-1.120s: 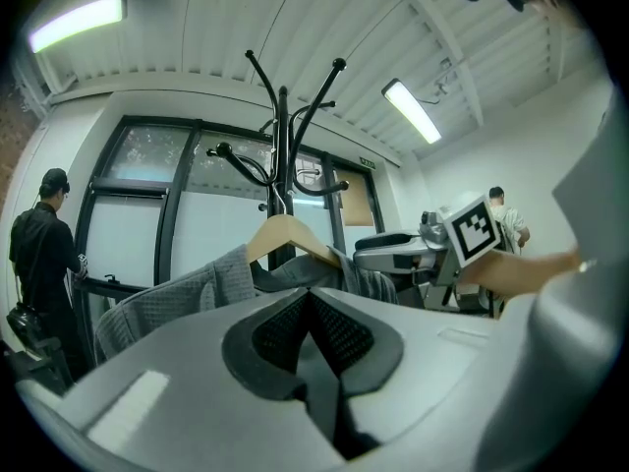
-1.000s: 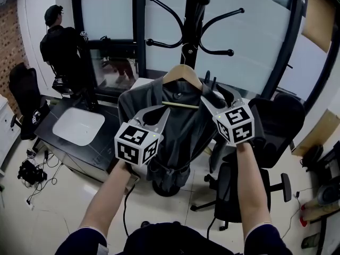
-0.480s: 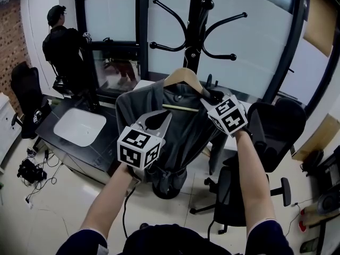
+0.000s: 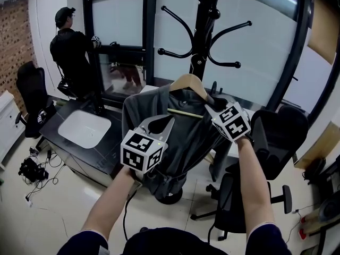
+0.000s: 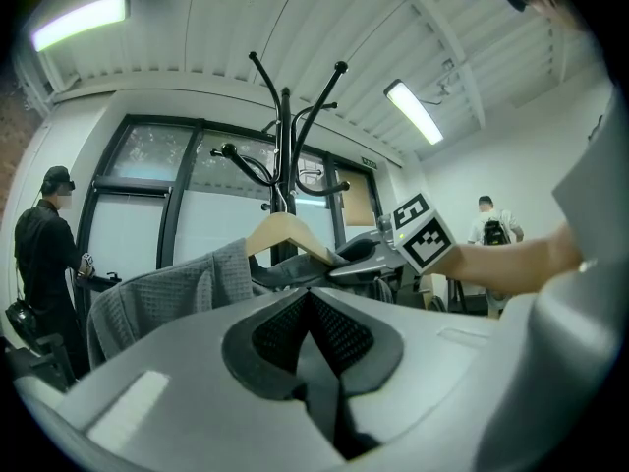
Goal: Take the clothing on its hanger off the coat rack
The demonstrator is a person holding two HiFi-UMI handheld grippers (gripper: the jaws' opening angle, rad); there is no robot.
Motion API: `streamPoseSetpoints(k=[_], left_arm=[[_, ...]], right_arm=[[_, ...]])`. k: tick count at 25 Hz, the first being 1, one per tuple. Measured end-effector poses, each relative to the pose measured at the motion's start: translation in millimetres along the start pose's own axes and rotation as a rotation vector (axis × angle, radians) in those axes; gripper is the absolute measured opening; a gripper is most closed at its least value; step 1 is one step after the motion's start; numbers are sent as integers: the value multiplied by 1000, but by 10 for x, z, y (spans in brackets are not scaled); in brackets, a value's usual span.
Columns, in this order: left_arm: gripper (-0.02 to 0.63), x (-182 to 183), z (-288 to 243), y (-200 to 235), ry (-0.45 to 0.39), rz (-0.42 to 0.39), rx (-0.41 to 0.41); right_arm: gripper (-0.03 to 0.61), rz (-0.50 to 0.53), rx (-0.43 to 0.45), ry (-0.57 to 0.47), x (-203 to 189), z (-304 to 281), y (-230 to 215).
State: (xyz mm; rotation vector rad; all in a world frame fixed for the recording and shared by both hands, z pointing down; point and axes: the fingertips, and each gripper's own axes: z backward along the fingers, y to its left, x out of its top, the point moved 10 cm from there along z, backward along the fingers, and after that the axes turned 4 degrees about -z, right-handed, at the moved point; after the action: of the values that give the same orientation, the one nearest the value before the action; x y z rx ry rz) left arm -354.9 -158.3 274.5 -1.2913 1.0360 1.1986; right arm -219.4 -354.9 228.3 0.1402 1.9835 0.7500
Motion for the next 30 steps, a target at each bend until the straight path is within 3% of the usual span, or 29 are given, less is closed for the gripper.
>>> streamPoseSetpoints(k=[18, 30], left_arm=[[12, 106, 111, -86, -23, -8, -28], [12, 179, 262, -86, -43, -19, -7]], right_arm=[[97, 27, -110, -50, 420, 452, -296], [98, 65, -91, -110, 798, 558, -288]])
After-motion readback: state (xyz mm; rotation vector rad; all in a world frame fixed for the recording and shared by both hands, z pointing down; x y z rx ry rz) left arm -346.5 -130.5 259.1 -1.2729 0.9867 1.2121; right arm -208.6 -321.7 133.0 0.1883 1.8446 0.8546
